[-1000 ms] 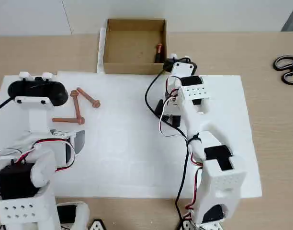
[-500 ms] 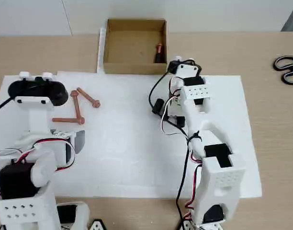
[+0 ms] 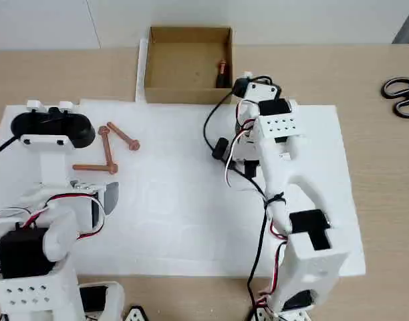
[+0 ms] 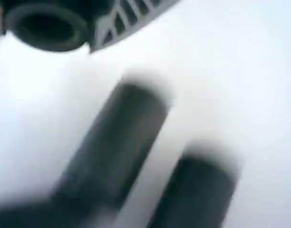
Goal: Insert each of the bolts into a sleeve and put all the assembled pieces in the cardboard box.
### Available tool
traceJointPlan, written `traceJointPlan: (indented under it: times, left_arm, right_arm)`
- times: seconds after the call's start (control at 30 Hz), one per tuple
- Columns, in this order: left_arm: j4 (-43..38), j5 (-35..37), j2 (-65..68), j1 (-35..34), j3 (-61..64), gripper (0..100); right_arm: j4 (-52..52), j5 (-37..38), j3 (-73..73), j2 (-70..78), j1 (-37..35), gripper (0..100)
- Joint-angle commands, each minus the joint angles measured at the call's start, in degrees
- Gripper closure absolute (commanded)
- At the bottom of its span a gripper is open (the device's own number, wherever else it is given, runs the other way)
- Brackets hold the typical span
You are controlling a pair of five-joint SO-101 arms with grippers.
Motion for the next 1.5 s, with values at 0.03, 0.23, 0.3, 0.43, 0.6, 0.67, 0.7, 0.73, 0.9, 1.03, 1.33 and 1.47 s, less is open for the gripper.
traceJointPlan:
  times: [0.03,0.23,0.3,0.43,0.6,0.67,0.7,0.73,0.9,1.03,1.33,1.47]
  left_arm:
    - [-0.09,-0.62,-0.44,-0.26,-0.40,77]
    - [-0.09,-0.62,-0.44,-0.09,-0.22,77]
    - [0.00,-0.62,-0.44,-0.09,-0.22,77]
    - [0.09,-0.62,-0.44,-0.09,-0.22,77]
    - [0.09,-0.62,-0.44,-0.09,-0.22,77]
    - [0.09,-0.62,-0.44,-0.09,-0.22,77]
    - [0.09,-0.62,-0.44,-0.09,-0.22,77]
    - [0.09,-0.62,-0.44,-0.09,-0.22,77]
    - [0.18,-0.62,-0.44,-0.09,-0.22,77]
    - [0.18,-0.62,-0.44,-0.09,-0.22,77]
    - [0.18,-0.62,-0.44,-0.09,-0.22,77]
    - [0.18,-0.62,-0.44,-0.09,-0.22,77]
  right_arm:
    - [2.86,10.99,-2.20,-4.09,0.48,99.1]
    - [2.51,10.73,-0.44,-3.47,0.13,97.8]
    - [2.68,10.73,-0.35,-2.42,0.04,92.9]
    - [2.68,12.04,-0.35,0.57,0.04,89.1]
    - [2.68,12.31,-0.35,3.74,0.13,88.7]
    - [2.68,12.31,-0.35,4.53,0.13,87.6]
    - [2.68,12.31,-0.35,4.88,0.13,85.9]
    - [2.77,12.31,-0.35,5.05,0.13,83.9]
    - [2.77,12.31,-0.26,5.41,0.13,82.3]
    - [2.68,12.40,-0.26,5.49,0.13,82.3]
    - [1.80,12.40,-0.44,5.58,-2.15,82.3]
    - [-0.40,12.40,-0.26,5.67,-3.30,82.4]
